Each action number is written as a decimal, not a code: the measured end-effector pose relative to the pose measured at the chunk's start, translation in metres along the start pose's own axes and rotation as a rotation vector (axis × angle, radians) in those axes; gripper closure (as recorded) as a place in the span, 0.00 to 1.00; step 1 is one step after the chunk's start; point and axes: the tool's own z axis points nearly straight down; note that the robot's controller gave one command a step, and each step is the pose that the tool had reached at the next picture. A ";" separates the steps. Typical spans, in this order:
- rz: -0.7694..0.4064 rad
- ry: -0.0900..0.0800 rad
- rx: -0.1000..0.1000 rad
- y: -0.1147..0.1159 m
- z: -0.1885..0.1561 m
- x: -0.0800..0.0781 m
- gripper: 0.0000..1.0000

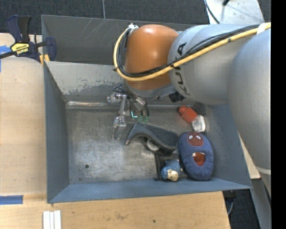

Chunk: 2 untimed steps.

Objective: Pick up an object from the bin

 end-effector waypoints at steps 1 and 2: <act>-0.068 -0.003 0.000 -0.055 0.063 0.001 0.00; -0.088 -0.012 -0.005 -0.107 0.077 0.006 0.00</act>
Offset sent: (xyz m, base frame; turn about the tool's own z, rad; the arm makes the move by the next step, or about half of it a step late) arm -0.0005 -0.0525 -0.0601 -0.0719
